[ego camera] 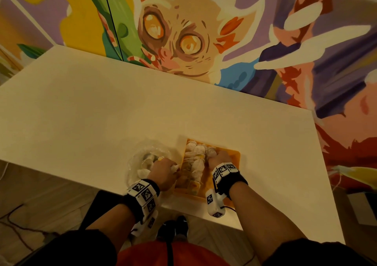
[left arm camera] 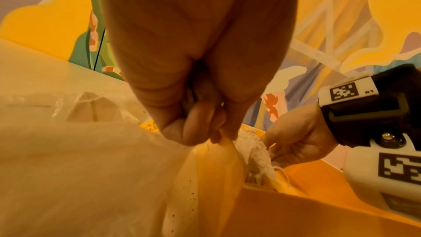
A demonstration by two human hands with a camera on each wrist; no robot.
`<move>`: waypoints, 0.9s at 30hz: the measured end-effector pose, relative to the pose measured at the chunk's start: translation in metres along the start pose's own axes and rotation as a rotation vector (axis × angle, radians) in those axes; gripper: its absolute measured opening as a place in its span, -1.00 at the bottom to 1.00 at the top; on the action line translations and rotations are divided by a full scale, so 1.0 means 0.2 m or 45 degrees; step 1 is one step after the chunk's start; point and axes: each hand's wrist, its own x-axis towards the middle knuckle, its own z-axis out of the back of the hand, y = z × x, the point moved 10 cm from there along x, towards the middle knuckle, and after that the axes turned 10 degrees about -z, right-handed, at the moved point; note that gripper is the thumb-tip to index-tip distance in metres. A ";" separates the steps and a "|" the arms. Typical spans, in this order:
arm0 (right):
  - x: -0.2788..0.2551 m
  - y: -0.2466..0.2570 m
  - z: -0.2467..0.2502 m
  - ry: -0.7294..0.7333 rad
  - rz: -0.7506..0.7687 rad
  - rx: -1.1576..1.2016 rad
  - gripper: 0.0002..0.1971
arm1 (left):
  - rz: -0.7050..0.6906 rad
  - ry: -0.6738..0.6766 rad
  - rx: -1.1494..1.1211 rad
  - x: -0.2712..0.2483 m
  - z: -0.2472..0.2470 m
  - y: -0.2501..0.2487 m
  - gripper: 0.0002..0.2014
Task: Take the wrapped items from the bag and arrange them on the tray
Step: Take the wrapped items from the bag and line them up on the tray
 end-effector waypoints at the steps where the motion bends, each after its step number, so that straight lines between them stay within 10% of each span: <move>1: 0.00 -0.01 0.00 0.009 0.000 0.000 -0.69 | -0.001 -0.004 -0.015 0.00 0.00 0.00 -0.84; 10: -0.25 0.12 0.16 -0.130 0.349 0.487 -0.88 | -0.079 -0.144 -0.417 -0.02 0.09 -0.01 -0.91; 15: -0.66 0.35 0.02 0.377 0.841 0.560 -0.78 | -0.049 -0.060 -0.667 -0.02 0.08 -0.01 -0.85; 27: -0.69 0.35 0.05 0.399 0.858 0.637 -0.94 | -0.047 -0.067 -0.878 -0.07 0.09 -0.03 -0.90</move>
